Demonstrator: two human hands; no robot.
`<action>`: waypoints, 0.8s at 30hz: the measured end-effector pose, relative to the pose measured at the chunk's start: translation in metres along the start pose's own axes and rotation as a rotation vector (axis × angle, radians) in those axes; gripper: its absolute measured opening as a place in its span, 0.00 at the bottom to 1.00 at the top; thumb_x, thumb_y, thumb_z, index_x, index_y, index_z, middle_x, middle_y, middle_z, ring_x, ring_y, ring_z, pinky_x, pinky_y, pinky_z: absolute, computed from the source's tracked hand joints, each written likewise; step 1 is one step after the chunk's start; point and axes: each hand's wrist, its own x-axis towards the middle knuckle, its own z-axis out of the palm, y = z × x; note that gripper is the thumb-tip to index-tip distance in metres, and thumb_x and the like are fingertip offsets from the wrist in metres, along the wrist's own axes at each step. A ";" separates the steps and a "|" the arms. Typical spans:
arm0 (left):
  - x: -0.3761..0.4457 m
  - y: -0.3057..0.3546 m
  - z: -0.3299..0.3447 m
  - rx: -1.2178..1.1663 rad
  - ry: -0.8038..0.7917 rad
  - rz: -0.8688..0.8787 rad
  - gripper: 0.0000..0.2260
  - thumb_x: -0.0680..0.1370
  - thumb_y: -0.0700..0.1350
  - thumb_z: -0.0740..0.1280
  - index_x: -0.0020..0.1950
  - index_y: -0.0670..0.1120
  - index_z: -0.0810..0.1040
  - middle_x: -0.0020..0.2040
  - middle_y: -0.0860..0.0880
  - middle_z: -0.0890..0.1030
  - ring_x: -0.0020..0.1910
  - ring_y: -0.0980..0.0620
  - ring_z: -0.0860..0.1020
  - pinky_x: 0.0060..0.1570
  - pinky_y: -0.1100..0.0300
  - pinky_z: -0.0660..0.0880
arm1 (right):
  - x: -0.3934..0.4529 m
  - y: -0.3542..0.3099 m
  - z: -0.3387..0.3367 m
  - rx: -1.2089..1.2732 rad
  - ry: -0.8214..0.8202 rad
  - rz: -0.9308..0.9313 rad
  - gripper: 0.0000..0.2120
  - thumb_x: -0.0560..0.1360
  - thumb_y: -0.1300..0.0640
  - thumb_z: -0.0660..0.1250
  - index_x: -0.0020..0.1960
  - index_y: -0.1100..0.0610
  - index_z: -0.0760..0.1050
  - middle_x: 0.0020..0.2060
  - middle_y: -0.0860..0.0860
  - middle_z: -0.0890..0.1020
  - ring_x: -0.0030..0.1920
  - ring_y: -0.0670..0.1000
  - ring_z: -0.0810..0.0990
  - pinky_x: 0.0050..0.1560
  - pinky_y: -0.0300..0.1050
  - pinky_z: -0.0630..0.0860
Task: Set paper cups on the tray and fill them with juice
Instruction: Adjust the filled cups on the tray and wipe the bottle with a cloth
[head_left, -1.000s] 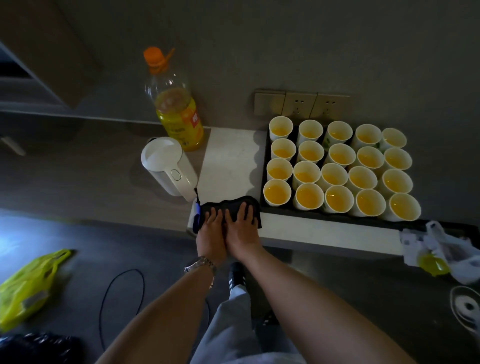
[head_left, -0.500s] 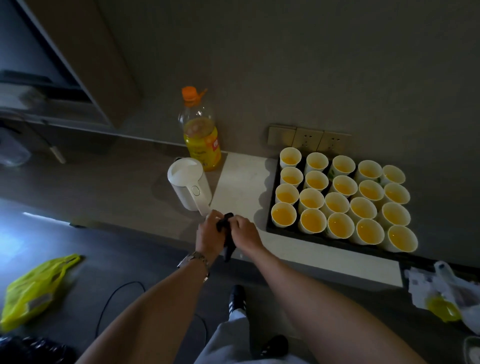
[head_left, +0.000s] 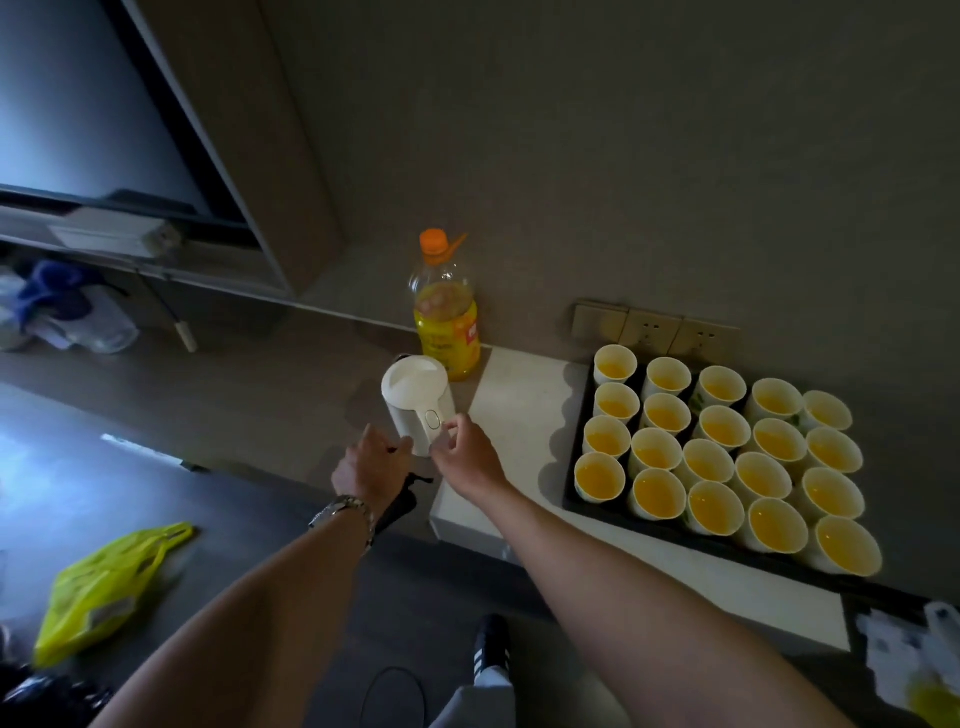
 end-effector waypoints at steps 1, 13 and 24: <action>0.004 -0.001 -0.003 0.011 -0.009 -0.021 0.15 0.78 0.61 0.66 0.51 0.50 0.72 0.43 0.49 0.80 0.41 0.46 0.79 0.43 0.55 0.75 | 0.002 -0.002 0.001 0.001 0.012 0.007 0.22 0.76 0.48 0.66 0.68 0.52 0.69 0.62 0.53 0.79 0.59 0.54 0.80 0.53 0.49 0.82; 0.056 0.000 -0.002 -0.153 -0.221 -0.067 0.49 0.70 0.54 0.76 0.81 0.64 0.47 0.64 0.46 0.81 0.61 0.41 0.80 0.57 0.47 0.79 | 0.030 -0.015 0.018 -0.076 0.117 -0.014 0.34 0.73 0.41 0.72 0.72 0.53 0.63 0.63 0.52 0.78 0.60 0.55 0.80 0.52 0.49 0.81; 0.074 0.008 0.008 -0.194 -0.241 0.127 0.42 0.67 0.50 0.81 0.77 0.61 0.65 0.62 0.55 0.81 0.63 0.51 0.76 0.63 0.50 0.74 | 0.039 -0.010 0.014 -0.171 0.108 -0.016 0.47 0.72 0.45 0.75 0.79 0.51 0.47 0.64 0.52 0.79 0.60 0.56 0.81 0.54 0.51 0.82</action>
